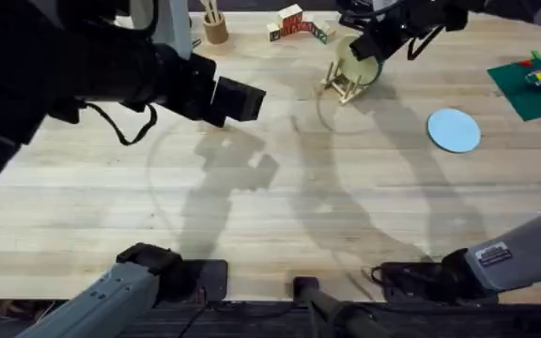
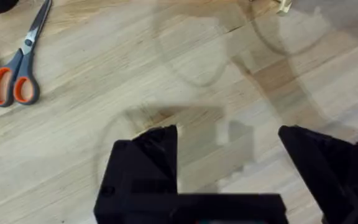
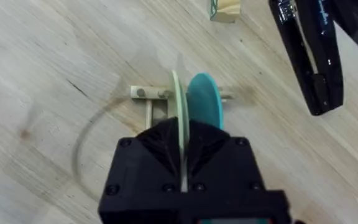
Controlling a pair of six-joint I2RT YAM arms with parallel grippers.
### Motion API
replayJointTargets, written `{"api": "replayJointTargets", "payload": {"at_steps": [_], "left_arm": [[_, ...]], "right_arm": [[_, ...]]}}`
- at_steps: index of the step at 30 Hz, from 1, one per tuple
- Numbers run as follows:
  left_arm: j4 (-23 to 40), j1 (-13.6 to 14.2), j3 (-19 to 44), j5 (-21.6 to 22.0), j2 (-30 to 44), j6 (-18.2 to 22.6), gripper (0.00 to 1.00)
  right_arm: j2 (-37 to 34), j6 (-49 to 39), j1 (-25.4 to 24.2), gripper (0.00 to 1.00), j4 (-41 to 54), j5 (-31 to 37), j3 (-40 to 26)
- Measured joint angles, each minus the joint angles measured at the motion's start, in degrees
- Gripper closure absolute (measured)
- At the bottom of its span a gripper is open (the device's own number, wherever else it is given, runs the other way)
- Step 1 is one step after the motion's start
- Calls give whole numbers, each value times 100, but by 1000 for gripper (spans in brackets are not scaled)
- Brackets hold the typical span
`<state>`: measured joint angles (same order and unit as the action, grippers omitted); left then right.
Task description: Pick up the plates from the table one by one and place each into a slot on the dish rack.
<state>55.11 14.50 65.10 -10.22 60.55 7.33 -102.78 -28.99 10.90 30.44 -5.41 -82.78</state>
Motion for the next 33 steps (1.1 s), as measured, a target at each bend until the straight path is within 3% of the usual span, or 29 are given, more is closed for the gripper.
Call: {"api": "replayJointTargets", "payload": {"at_steps": [7,14,20,30,32,33], "left_arm": [[0,0,0,0,0,0,7],[0,0,0,-1,0,0,6],[0,0,0,-2,0,0,7],[-4,0,0,-2,0,0,7],[-2,0,0,-2,0,0,7],[-7,0,0,-2,0,0,7]], "right_arm": [[0,-2,0,777,-8,2,0],[64,100,0,749,3,2,0],[909,310,0,615,169,2,0],[2904,659,0,330,1274,0,-56],[3208,741,0,71,1601,2,-59],[3364,787,0,26,1793,1,-59]]}}
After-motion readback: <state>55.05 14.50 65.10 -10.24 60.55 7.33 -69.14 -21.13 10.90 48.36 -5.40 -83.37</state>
